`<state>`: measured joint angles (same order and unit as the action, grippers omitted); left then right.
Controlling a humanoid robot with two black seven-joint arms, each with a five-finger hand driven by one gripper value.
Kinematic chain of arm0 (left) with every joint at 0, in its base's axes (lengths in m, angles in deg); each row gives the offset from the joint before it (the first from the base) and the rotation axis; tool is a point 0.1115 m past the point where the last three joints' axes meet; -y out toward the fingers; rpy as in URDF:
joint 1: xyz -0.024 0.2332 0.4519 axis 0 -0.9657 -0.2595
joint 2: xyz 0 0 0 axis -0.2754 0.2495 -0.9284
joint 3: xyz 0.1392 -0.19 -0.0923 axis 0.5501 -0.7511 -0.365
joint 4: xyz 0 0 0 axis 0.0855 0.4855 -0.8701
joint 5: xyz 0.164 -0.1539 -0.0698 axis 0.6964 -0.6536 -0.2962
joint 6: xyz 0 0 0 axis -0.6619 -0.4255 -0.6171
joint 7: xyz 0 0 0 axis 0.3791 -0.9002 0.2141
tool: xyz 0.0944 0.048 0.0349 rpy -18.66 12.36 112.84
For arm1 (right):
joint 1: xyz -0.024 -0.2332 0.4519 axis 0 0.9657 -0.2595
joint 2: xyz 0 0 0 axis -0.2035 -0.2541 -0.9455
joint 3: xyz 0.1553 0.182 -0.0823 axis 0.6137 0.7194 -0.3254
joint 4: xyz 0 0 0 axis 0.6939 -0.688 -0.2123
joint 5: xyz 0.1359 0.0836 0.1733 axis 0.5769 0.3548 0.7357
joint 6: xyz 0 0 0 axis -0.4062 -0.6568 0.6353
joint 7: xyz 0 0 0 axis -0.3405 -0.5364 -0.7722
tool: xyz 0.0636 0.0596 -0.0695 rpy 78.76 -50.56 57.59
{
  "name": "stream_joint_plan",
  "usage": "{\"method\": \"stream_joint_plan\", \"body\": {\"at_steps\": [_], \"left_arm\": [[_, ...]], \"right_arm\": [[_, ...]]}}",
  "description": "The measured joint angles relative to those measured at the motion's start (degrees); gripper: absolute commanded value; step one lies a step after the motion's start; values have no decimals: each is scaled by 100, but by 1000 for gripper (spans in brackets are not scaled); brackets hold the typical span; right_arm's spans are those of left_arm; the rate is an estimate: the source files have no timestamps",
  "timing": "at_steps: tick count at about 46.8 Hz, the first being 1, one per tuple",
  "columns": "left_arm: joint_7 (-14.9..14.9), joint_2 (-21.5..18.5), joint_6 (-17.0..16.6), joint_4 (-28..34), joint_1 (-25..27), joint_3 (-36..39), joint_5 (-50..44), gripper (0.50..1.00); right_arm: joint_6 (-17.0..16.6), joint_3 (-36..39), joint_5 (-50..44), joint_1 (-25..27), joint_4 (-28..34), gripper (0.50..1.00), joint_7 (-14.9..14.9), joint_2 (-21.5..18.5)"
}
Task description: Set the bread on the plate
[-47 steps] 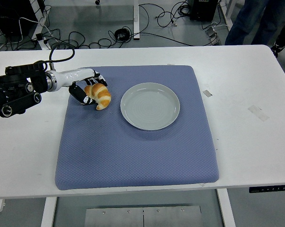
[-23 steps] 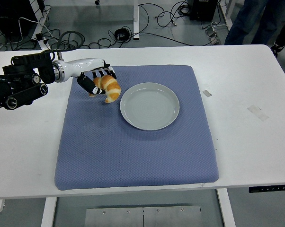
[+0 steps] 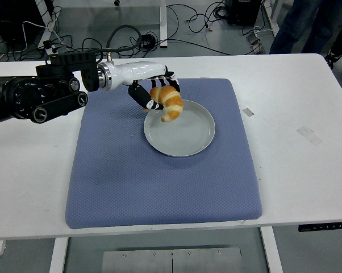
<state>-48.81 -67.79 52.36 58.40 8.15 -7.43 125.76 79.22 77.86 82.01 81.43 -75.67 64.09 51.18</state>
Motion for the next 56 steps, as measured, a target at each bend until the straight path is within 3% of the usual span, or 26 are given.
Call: {"method": "stream_joint_plan", "body": {"at_steps": [13,33,56], "left_arm": [[-146,515,-4,-215,-57,213,18,500],[-392,564,-64,-320,-170,295,12,500],[-411,680,-150,-398,-260,300,12,500]], "right_arm": [[0,2,-1,0,0,1000,0,0],[-1,0,0,-1,0,1000,0,0],[2,2,-5,-1,0,1000,0,0]]}}
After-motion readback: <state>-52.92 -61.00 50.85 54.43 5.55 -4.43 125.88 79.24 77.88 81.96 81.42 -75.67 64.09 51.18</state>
